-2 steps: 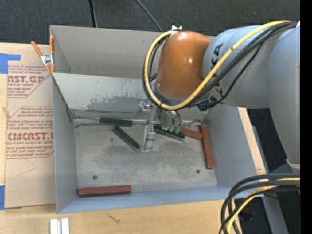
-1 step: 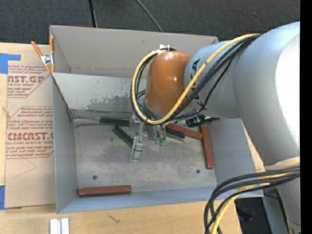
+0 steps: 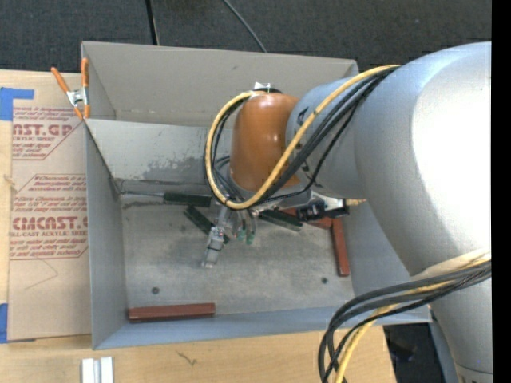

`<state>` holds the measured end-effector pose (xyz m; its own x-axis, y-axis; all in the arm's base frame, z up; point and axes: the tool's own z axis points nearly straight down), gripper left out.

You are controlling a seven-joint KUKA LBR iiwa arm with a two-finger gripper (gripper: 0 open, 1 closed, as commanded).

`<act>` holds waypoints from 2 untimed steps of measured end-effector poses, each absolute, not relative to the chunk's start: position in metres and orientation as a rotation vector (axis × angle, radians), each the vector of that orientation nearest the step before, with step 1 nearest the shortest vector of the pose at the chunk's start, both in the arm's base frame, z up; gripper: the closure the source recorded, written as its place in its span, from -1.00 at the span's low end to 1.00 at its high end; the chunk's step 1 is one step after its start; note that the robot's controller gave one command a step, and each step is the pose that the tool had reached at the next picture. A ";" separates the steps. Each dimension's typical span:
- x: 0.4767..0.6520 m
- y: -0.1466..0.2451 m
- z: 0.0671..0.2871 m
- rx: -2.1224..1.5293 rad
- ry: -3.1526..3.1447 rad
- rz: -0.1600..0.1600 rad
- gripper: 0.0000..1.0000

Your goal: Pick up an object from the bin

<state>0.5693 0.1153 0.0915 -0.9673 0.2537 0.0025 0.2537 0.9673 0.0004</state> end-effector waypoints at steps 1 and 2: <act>0.593 0.119 0.072 -0.189 -3.146 -0.004 1.00; 0.593 0.119 0.072 -0.189 -3.146 -0.005 1.00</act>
Offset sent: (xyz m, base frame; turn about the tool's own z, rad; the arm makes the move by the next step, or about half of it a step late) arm 0.0000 0.0000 0.0000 0.0000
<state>0.5931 0.1188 0.0723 -0.9928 0.1198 -0.0095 0.1198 0.9928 0.0036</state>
